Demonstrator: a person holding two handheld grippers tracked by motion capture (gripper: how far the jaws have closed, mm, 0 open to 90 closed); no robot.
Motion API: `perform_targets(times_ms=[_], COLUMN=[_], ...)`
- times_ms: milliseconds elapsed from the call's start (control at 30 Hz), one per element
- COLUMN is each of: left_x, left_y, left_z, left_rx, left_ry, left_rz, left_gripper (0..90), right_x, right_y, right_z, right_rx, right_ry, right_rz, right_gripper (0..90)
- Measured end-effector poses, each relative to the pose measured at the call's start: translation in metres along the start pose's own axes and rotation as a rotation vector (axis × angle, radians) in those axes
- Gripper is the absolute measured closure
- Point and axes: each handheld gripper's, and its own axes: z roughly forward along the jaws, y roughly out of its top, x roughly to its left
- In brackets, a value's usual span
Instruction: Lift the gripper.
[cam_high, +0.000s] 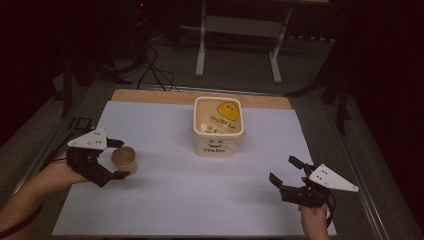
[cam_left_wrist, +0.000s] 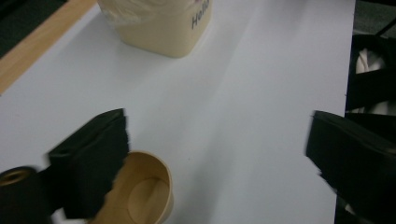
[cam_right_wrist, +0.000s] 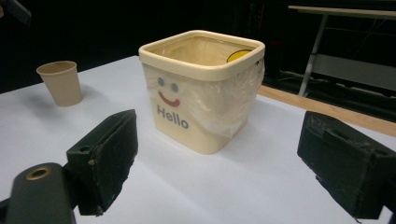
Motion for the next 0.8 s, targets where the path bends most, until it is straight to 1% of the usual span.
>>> perform_targets(times_ms=[67,133,167,200,233,267,300,333,367,400,467,500,533,567,600,633,667,700,733,767,800], left_x=[0.002,0.003,0.004,0.005,0.006,0.007,0.008,0.009,0.011,0.012,0.014,0.015,0.015,0.016,0.017,0.017,0.017,0.019,0.020,0.020,0.021], left_y=[-0.002,-0.004,-0.006,-0.007,-0.009,-0.010,-0.012,-0.013,-0.014,-0.015,-0.018,-0.020,-0.021,-0.022,-0.024,-0.024,-0.024,-0.027,-0.028,-0.029,-0.030], left_z=[0.002,0.006,0.007,0.009,0.011,0.013,0.014,0.016,0.018,0.020,0.025,0.027,0.030,0.032,0.034,0.034,0.034,0.040,0.041,0.043,0.045], left_rx=[0.012,0.037,0.046,0.061,0.072,0.078,0.085,0.095,0.107,0.119,0.142,0.156,0.172,0.186,0.190,0.190,0.190,0.219,0.233,0.237,0.256], left_ry=[0.000,0.000,-0.004,-0.010,-0.002,0.004,0.001,0.004,-0.002,-0.005,-0.004,-0.004,0.008,0.007,0.014,0.014,0.014,0.034,0.033,0.046,0.049], left_rz=[-0.002,-0.009,-0.011,-0.012,-0.007,-0.013,-0.019,-0.021,-0.030,-0.038,-0.048,-0.043,-0.042,-0.043,-0.049,-0.049,-0.049,-0.052,-0.043,-0.044,-0.034], left_gripper=[15.6,16.2,18.0,21.8,22.5,26.1,30.6,31.7,35.2,36.6,43.1,44.2,46.9,47.2,47.3,49.4,49.4,51.5,52.5,53.6,55.2], right_x=[0.000,0.000,0.000,0.000,0.000,0.000,0.001,0.001,0.001,0.001,0.001,0.001,0.001,0.001,0.001,0.001,0.001,0.001,0.001,0.001,0.001], right_y=[0.000,0.000,0.000,0.000,0.000,0.000,0.000,0.000,0.000,0.000,0.000,0.000,0.000,0.000,0.000,0.000,-0.001,-0.001,-0.001,-0.001,-0.001], right_z=[0.000,0.000,0.001,0.001,0.001,0.001,0.001,0.001,0.001,0.001,0.002,0.002,0.002,0.002,0.002,0.002,0.002,0.002,0.002,0.002,0.002], right_rx=[0.000,0.002,0.001,0.003,0.005,0.005,0.006,0.008,0.009,0.010,0.010,0.011,0.011,0.012,0.013,0.013,0.013,0.013,0.013,0.014,0.014], right_ry=[0.003,0.004,0.005,0.006,0.009,0.011,0.012,0.014,0.014,0.014,0.015,0.016,0.016,0.015,0.017,0.017,0.017,0.018,0.017,0.019,0.018], right_rz=[0.000,0.000,0.001,0.002,0.002,0.002,0.000,0.000,-0.002,0.000,-0.002,-0.002,0.002,0.002,0.002,0.002,0.002,0.000,-0.001,-0.001,-0.002], right_gripper=[12.2,12.2,12.2,12.2,12.2,12.3,12.3,12.3,12.3,12.3,12.3,12.3,12.3,12.3,12.3,12.3,12.3,12.3,12.3,12.3,12.3])
